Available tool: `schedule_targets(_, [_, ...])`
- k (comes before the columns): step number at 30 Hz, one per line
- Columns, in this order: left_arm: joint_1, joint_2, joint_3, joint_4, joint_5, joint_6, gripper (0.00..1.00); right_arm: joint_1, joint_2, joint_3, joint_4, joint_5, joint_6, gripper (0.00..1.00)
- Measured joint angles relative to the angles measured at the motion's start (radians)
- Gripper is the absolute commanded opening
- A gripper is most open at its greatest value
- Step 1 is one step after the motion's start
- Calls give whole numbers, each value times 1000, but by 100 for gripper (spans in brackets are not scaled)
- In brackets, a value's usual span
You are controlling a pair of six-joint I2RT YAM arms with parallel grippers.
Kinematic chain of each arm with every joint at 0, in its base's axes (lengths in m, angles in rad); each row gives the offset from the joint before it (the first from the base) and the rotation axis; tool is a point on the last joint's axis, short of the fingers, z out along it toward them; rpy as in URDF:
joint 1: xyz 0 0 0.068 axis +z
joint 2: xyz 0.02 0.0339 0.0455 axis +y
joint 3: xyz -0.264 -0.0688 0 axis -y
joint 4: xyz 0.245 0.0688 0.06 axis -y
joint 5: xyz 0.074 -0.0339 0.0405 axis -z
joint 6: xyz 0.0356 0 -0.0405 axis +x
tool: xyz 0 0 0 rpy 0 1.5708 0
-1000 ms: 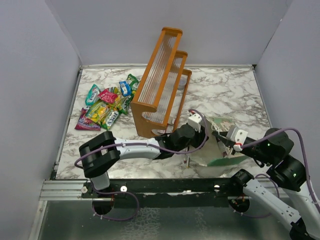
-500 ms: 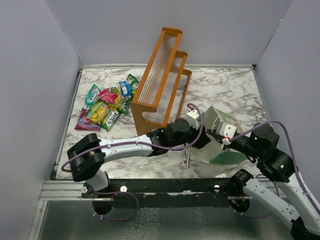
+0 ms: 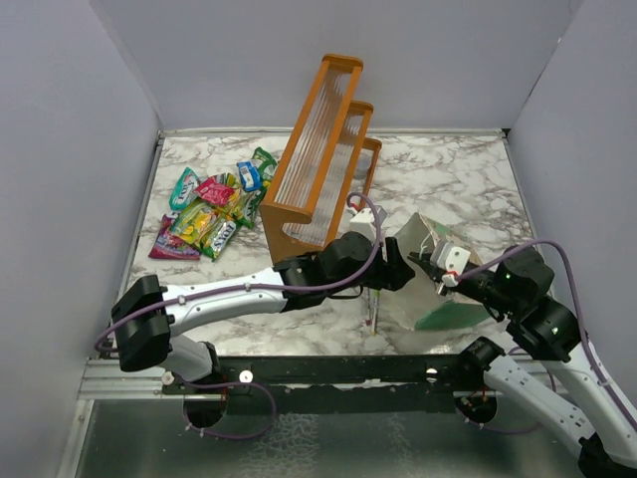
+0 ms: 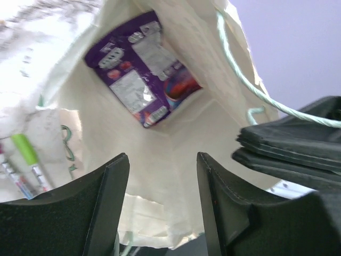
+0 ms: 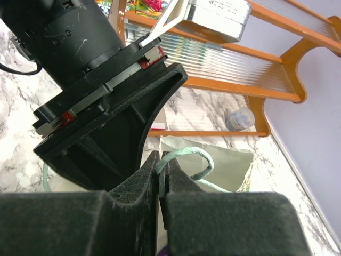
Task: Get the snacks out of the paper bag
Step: Take out the snack from the paper bag.
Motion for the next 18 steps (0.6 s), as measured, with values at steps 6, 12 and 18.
schedule_targets(6, [-4, -102, 22, -143, -186, 95, 78, 0, -24, 1, -3, 0, -6, 2])
schedule_targets(12, [-1, -188, -71, -89, -241, 126, 72, 0, -47, 7, -11, 0, -14, 2])
schedule_targets(18, [-2, -230, -167, -8, -184, 128, 43, 0, -49, 26, -14, 0, -10, 2])
